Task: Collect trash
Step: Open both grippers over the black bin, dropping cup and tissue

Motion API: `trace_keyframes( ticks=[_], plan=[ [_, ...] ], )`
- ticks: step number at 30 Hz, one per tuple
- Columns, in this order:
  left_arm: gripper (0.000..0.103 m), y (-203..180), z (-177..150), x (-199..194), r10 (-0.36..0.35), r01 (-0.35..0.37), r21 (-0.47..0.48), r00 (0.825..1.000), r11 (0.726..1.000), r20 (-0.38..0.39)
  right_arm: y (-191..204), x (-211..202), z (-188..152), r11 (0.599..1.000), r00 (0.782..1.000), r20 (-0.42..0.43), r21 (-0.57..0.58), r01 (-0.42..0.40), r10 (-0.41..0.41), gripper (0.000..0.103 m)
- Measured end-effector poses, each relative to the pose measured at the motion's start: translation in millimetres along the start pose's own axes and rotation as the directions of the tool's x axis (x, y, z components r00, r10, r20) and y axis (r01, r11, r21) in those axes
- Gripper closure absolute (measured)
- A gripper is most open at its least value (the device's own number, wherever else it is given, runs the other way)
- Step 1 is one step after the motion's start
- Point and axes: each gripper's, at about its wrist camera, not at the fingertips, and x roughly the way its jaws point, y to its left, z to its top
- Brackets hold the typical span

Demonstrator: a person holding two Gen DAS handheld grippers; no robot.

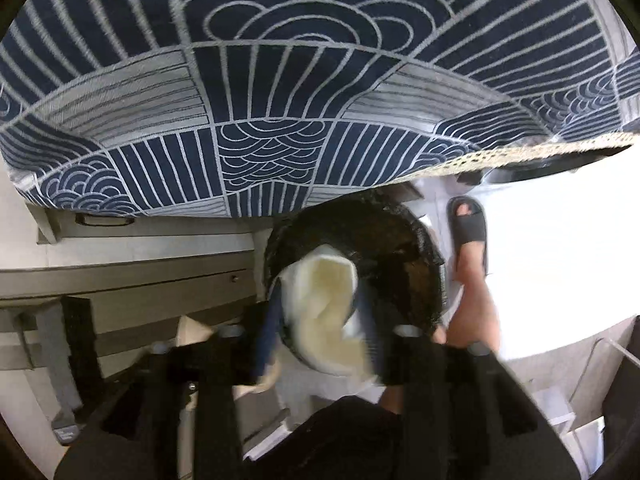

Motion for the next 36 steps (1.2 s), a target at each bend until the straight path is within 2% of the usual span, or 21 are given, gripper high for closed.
trace_keyframes(
  ticks=[1,8,12,15,18,20,21,22,25,31,33,34,36],
  plan=[
    [0.026,-0.1,0.5,0.8,0.014,-0.014,-0.003,1.000,1.000,0.001,-0.2,-1.4,0.5,1.000,1.000,-0.002,0.003,0.002,-0.002,0.048],
    [0.025,-3.4,0.0,-6.6,0.030,-0.030,-0.012,0.999,0.999,0.015,-5.7,-17.1,1.1,1.000,1.000,0.008,0.016,0.003,-0.003,0.042],
    [0.025,-11.5,-1.3,-16.4,0.040,-0.040,0.017,0.998,0.999,0.038,-7.7,-31.9,-2.7,1.000,0.999,0.030,0.016,0.010,-0.010,0.034],
    [0.017,-20.2,-3.2,-23.1,0.045,-0.048,0.041,0.997,0.998,0.063,-11.4,-47.3,-4.5,1.000,0.998,0.052,0.008,0.022,-0.022,0.029],
    [0.017,-29.1,-5.8,-33.5,0.047,-0.053,0.071,0.996,0.996,0.080,-15.7,-63.5,-6.8,0.999,0.996,0.077,0.011,0.036,-0.037,0.018],
    [0.016,-33.5,-7.1,-42.1,0.048,-0.057,0.087,0.994,0.995,0.099,-17.8,-73.0,-8.3,0.999,0.995,0.093,0.011,0.032,-0.033,0.018],
    [0.015,-35.3,-7.6,-46.7,0.048,-0.058,0.093,0.993,0.994,0.109,-17.8,-77.5,-9.5,0.999,0.994,0.101,0.009,0.031,-0.032,0.015],
    [0.007,-37.4,-8.6,-52.7,0.047,-0.059,0.102,0.991,0.993,0.123,-17.0,-84.8,-11.3,1.000,0.993,0.114,0.005,0.028,-0.028,0.010],
    [0.007,-43.0,-10.8,-69.8,0.044,-0.066,0.121,0.984,0.990,0.170,-11.1,-101.3,-13.5,0.999,0.990,0.141,-0.037,0.019,-0.013,0.005],
    [0.007,-55.8,-11.6,-106.8,0.029,-0.072,0.168,0.968,0.983,0.248,11.7,-138.6,-18.5,0.987,0.972,0.230,-0.142,0.078,-0.044,0.005],
    [0.007,-60.5,-11.5,-118.5,0.014,-0.067,0.189,0.963,0.980,0.271,18.7,-151.8,-22.2,0.981,0.962,0.269,-0.166,0.099,-0.051,0.005],
    [0.007,-64.7,-11.7,-126.8,0.003,-0.065,0.207,0.957,0.976,0.288,23.2,-159.0,-24.3,0.975,0.952,0.295,-0.175,0.140,-0.084,0.005],
    [0.007,-70.1,-12.5,-136.0,-0.011,-0.063,0.231,0.953,0.971,0.304,28.1,-171.1,-27.3,0.967,0.936,0.337,-0.190,0.172,-0.101,0.005]
  ],
)
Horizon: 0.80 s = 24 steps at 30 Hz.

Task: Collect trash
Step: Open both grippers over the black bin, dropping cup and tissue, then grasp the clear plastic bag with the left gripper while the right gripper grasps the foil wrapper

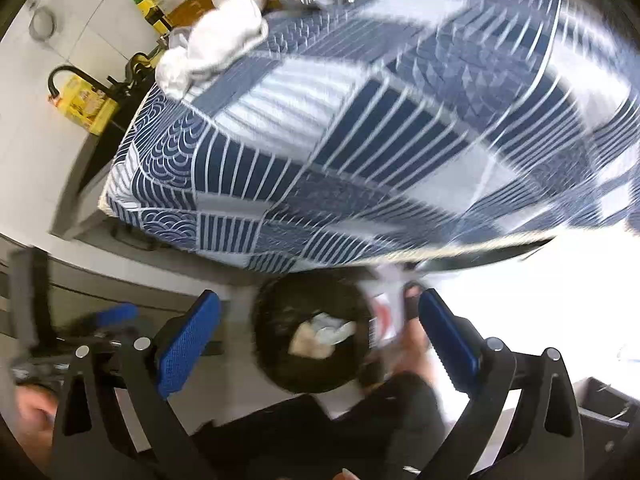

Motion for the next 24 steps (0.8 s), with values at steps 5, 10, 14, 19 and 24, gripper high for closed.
trace_keyframes(
  ticks=[5,10,14,19,24],
  plan=[
    [0.007,-15.0,13.9,-27.6,-0.036,0.032,0.074,0.998,0.997,0.056,10.6,-36.7,10.5,0.999,0.995,0.100,-0.038,-0.008,0.011,0.005],
    [0.007,-31.8,29.6,-52.4,-0.094,0.084,0.112,0.992,0.990,0.088,23.6,-68.4,25.6,0.998,0.985,0.171,-0.069,0.003,0.009,0.005],
    [0.007,-46.2,45.4,-72.4,-0.105,0.083,0.160,0.986,0.984,0.132,31.2,-83.6,41.6,0.997,0.976,0.216,-0.079,0.008,0.009,0.005],
    [0.007,-60.8,73.7,-83.9,-0.096,0.066,0.178,0.982,0.982,0.163,31.1,-87.4,62.9,0.997,0.973,0.230,-0.073,-0.001,0.018,0.005],
    [0.007,-74.8,99.2,-86.8,-0.086,0.051,0.193,0.980,0.980,0.178,25.8,-90.2,85.0,0.996,0.970,0.239,-0.086,-0.013,0.033,0.005]
  ],
)
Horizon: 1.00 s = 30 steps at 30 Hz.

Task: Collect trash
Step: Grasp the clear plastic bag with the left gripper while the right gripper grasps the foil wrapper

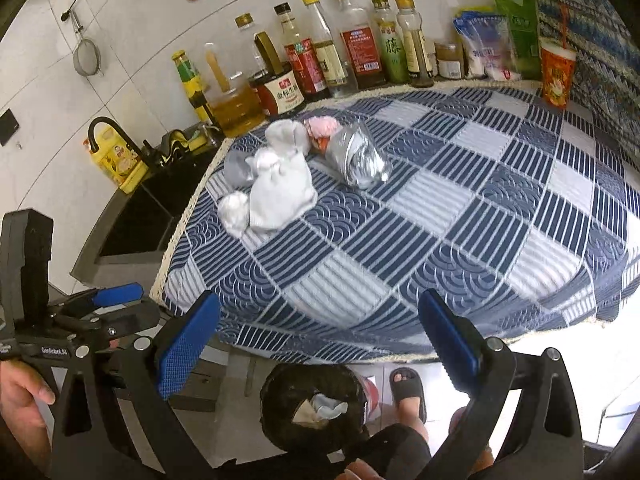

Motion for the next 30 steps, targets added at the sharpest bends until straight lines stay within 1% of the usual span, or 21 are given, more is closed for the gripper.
trace_keyframes(
  ticks=[8,13,18,22,28,30],
  plan=[
    [0.007,-8.5,32.5,20.8,0.032,-0.032,0.003,0.999,0.999,-0.029,-17.6,19.9,32.5,1.000,1.000,-0.016,-0.009,-0.013,0.013,0.005],
    [0.007,-6.3,52.3,37.0,0.060,-0.062,-0.022,0.997,0.998,-0.054,-29.5,40.8,53.9,0.999,0.999,-0.043,-0.012,-0.032,0.031,0.005],
    [0.007,9.9,68.6,57.0,0.095,-0.102,-0.074,0.991,0.992,-0.090,-38.2,64.9,70.1,0.998,0.996,-0.077,-0.018,-0.055,0.053,0.005],
    [0.007,28.2,79.9,67.6,0.106,-0.119,-0.132,0.989,0.984,-0.100,-45.4,87.5,83.9,0.997,0.991,-0.112,-0.006,-0.079,0.078,0.005],
    [0.007,45.8,97.5,84.3,0.084,-0.108,-0.193,0.988,0.975,-0.131,-47.9,118.1,108.3,0.992,0.978,-0.172,-0.023,-0.120,0.115,0.005],
    [0.007,51.2,102.6,91.4,0.112,-0.146,-0.211,0.980,0.966,-0.163,-48.4,127.8,116.2,0.991,0.972,-0.199,-0.029,-0.132,0.124,0.005]
  ],
)
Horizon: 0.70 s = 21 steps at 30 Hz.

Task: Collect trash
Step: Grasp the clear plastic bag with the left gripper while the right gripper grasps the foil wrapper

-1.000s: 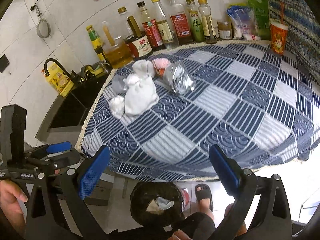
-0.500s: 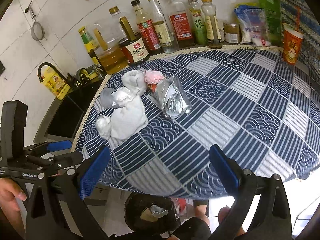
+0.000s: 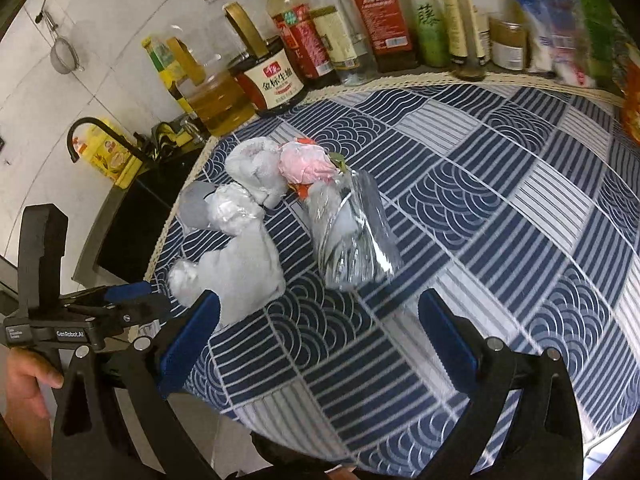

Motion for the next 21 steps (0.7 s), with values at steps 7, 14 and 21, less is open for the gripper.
trace_keyframes(
  ticks=[7,14,21],
  plan=[
    [0.008,7.0,12.7,13.4,-0.001,0.000,-0.034,1.000,0.999,-0.028,-8.4,17.1,24.1,1.000,1.000,-0.016,-0.014,0.005,-0.005,0.005],
    [0.025,11.9,14.9,18.0,-0.003,0.002,-0.046,1.000,0.999,-0.020,-15.9,33.5,34.9,0.999,0.998,-0.058,-0.033,-0.011,0.009,0.015],
    [0.041,12.3,14.3,25.0,-0.026,0.025,-0.045,0.999,0.999,-0.035,-21.3,51.6,36.3,1.000,0.993,-0.115,-0.025,-0.008,0.005,0.034]
  ],
)
